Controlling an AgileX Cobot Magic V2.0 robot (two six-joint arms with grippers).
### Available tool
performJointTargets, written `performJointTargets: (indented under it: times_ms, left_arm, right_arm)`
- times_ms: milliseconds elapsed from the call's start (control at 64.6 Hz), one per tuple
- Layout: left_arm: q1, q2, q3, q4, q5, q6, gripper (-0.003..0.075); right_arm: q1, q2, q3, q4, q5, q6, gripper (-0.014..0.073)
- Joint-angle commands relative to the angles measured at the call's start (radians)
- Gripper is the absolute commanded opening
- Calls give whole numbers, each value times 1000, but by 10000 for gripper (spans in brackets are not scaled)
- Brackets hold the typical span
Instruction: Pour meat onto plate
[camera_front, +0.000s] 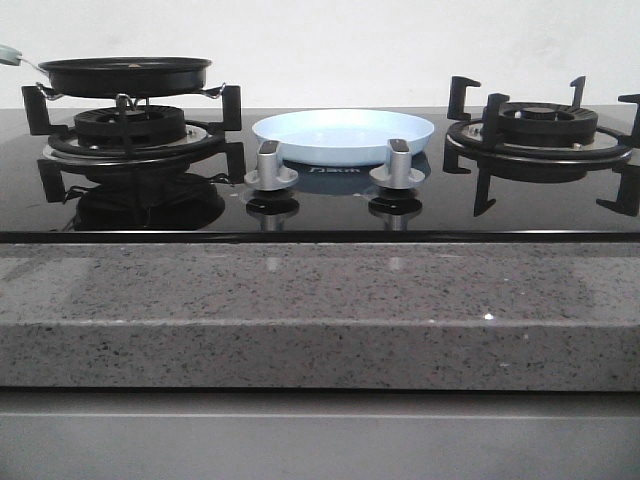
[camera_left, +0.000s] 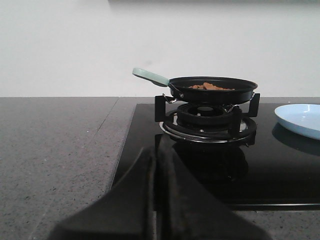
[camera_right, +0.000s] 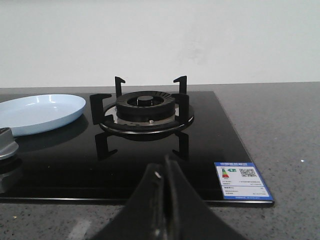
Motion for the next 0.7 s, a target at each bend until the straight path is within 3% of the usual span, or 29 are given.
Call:
performJointTargets:
  times_ms: [0,681]
  left_arm:
    - [-8,-16,7,0,-84,-7,-20]
    - [-8,-16,7,0,-84,-7,-20]
  right_arm:
    - [-2,-17,-5,-12,-89,-4,-115]
    - [-2,-17,-5,-12,-101,-4,-115]
